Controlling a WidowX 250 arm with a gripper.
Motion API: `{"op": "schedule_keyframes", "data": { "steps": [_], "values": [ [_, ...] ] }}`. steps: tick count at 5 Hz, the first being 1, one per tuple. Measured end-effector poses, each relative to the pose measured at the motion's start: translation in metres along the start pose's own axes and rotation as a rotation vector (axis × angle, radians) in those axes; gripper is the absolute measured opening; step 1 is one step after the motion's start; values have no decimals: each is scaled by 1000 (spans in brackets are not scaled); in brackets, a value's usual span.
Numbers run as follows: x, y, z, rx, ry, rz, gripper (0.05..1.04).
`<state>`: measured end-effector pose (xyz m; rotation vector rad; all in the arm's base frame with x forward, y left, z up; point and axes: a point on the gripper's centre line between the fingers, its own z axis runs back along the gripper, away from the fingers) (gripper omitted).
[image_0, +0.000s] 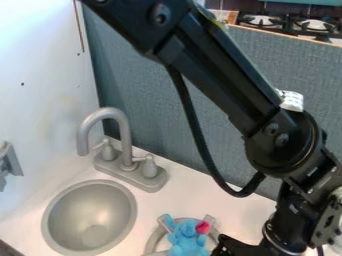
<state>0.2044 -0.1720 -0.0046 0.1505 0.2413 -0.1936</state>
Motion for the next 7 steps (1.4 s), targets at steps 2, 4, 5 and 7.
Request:
{"op": "schedule_keyframes", "data": {
  "steps": [2, 4, 5, 7],
  "values": [
    [3, 10, -13, -14, -36, 31, 1001],
    [29, 26, -12, -27, -174, 105, 1001],
    [37, 24, -27, -32, -159, 126, 1001],
    [49, 22, -51, -55, -99, 137, 1001]
  ]
}}
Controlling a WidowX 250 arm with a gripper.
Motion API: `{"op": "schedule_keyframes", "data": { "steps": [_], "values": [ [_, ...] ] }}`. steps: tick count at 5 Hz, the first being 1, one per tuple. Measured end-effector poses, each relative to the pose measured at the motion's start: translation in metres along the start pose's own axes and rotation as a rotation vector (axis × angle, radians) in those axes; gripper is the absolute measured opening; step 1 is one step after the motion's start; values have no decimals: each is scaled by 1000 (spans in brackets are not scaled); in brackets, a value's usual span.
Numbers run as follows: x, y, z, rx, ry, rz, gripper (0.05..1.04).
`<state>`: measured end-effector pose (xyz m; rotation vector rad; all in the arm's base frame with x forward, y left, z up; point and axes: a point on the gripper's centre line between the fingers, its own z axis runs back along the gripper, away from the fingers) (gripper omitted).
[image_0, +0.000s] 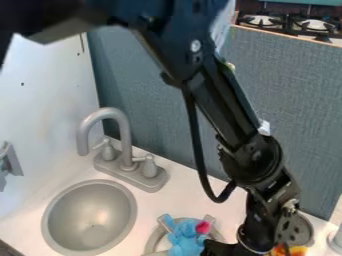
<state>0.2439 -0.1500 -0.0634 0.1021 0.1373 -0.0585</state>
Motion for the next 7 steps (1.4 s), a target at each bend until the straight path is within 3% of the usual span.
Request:
{"op": "schedule_keyframes", "data": {
  "steps": [1, 3, 4, 5, 6, 7],
  "values": [
    [2, 2, -10, 21, 40, 18, 1001],
    [7, 6, -34, -15, 80, 43, 942],
    [10, 5, -34, -18, 77, 41, 659],
    [5, 7, -35, -15, 78, 42, 546],
    [7, 7, -24, -25, 50, 35, 546],
    [-1, -9, 6, -2, 15, -8, 546]
  ]
}}
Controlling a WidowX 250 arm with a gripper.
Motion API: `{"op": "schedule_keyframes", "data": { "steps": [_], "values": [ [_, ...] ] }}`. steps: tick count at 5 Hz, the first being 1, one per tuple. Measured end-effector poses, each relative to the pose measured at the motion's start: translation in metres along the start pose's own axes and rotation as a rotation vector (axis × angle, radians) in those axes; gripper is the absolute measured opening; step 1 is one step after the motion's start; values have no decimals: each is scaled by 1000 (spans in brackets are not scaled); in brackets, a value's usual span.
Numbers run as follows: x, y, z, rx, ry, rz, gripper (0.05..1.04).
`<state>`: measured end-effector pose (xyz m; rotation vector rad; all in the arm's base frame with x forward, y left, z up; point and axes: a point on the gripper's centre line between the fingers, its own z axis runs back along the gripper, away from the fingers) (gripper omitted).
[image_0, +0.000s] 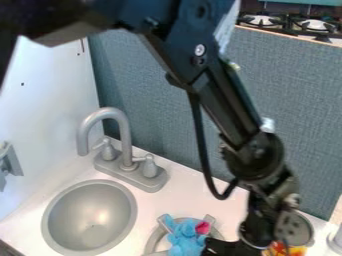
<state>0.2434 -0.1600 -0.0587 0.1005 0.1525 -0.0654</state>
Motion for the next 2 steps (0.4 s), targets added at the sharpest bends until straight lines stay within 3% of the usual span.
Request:
{"op": "schedule_keyframes", "data": {
  "steps": [1, 2],
  "values": [
    [-23, -37, 20, 105, 33, -87, 546],
    [-40, -82, 17, 28, 66, -308, 546]
  ]
}}
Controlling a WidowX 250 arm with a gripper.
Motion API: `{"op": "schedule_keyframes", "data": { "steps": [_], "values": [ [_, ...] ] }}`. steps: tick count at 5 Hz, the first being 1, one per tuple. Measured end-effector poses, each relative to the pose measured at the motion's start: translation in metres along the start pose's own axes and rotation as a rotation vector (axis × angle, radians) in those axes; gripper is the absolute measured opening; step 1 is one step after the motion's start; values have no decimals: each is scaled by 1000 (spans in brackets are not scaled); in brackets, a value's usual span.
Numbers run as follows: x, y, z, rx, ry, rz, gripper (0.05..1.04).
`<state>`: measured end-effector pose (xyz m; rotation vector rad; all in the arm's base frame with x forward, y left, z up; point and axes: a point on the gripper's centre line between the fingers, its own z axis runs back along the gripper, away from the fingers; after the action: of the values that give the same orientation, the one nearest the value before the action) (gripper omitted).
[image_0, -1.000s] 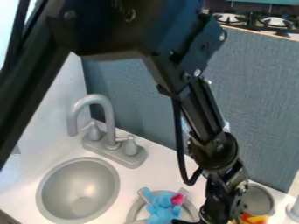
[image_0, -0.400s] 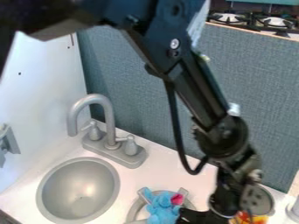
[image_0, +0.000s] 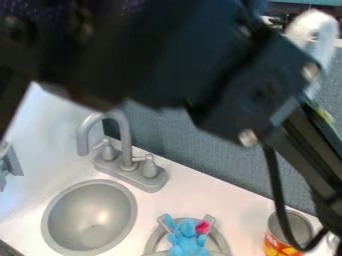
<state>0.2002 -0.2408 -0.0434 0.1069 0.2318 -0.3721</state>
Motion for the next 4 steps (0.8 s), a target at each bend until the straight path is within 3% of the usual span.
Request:
{"op": "schedule_keyframes", "data": {
  "steps": [2, 3, 4],
  "values": [
    [2, -32, -15, -69, 13, -199, 546],
    [8, -36, -28, -77, 27, -265, 546],
    [12, -35, -33, -51, 36, -294, 546]
  ]
}}
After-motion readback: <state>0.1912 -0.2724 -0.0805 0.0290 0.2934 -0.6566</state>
